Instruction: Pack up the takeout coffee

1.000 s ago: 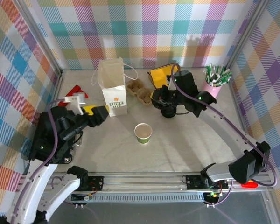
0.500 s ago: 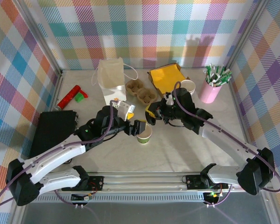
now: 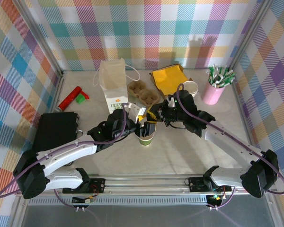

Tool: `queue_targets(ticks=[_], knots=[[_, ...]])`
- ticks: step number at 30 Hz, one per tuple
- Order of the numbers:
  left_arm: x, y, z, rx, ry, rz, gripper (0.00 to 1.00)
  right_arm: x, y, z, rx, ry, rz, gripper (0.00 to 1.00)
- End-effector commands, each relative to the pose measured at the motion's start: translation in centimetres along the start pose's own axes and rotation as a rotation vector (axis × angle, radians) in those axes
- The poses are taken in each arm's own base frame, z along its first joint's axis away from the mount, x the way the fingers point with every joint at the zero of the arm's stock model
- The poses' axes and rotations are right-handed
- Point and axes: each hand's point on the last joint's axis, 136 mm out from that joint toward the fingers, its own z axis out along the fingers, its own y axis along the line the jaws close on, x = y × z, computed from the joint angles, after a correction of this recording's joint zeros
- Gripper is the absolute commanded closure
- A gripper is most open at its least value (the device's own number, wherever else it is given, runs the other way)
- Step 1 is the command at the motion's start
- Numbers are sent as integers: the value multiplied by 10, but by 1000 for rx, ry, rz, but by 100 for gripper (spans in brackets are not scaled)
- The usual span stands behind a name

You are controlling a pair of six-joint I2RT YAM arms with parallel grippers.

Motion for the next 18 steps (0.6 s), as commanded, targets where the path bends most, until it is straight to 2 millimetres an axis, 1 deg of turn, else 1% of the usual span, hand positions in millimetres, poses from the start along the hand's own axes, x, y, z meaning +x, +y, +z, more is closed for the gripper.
queue_targets(ticks=[1, 4, 8, 13, 14, 18], knots=[[-8, -2, 3, -4, -47, -3, 29, 4, 4, -3, -27, -2, 0, 100], [-8, -3, 5, 2, -40, -12, 45, 5, 4, -4, -32, -2, -1, 100], [-7, -5, 5, 15, -41, -24, 70, 5, 7, -8, -43, -14, -21, 100], [-10, -7, 2, 30, -63, -48, 83, 3, 8, -13, -43, -38, -56, 100], [-11, -7, 1, 33, -69, -53, 85, 2, 8, -14, -39, -43, -66, 98], [-16, -9, -5, 59, -81, -89, 88, -3, 10, -23, -18, -89, -152, 80]])
